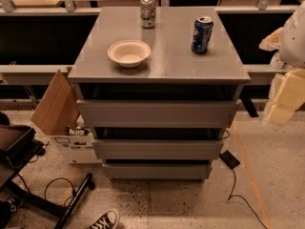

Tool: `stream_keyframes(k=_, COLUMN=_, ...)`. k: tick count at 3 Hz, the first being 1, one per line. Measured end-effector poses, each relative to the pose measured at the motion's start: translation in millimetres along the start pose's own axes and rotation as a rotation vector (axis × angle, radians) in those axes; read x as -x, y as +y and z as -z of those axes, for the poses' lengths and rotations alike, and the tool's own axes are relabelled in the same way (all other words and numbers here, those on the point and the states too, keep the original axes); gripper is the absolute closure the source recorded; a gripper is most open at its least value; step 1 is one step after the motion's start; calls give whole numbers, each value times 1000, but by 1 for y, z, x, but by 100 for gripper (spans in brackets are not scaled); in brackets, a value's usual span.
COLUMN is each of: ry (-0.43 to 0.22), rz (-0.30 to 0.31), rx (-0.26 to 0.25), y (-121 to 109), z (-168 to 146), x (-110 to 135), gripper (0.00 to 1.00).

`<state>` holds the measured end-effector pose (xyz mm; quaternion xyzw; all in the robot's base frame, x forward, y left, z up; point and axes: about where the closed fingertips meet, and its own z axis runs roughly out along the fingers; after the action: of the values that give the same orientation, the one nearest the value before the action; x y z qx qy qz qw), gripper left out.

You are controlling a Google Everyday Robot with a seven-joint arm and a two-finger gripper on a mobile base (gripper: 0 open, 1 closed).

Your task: Open top drawer

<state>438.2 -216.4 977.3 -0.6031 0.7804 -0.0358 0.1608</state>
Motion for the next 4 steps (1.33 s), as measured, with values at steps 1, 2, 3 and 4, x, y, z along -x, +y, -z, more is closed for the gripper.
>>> stream_keyframes(k=1, ry=0, rz=0, rx=0, y=0, z=0, x=0, gripper=0)
stream_keyframes(k=2, ry=-11, rz=15, rx=-14, y=-1, z=-25, x=7, gripper=0)
stream_keyframes(k=3, ry=-1, rz=35, rx=-34, y=0, z=-86, x=18, gripper=0)
stream_keyframes(k=4, ry=22, rz=56, rx=-67, y=-6, z=-149, x=30, gripper=0)
